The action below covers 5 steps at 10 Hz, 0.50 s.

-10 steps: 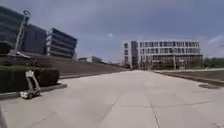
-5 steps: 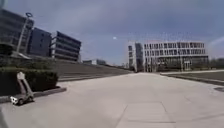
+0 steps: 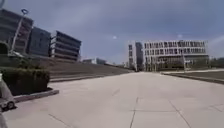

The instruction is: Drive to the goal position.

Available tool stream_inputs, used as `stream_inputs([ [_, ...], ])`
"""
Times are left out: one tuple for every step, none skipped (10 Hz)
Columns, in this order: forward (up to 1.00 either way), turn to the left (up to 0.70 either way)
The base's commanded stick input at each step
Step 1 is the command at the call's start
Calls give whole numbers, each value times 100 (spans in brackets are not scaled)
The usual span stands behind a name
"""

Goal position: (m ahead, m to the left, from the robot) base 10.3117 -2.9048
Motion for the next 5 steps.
stream_inputs([
  [99, -36],
  [99, -17],
  [100, -1],
  [99, 0],
  [99, 0],
])
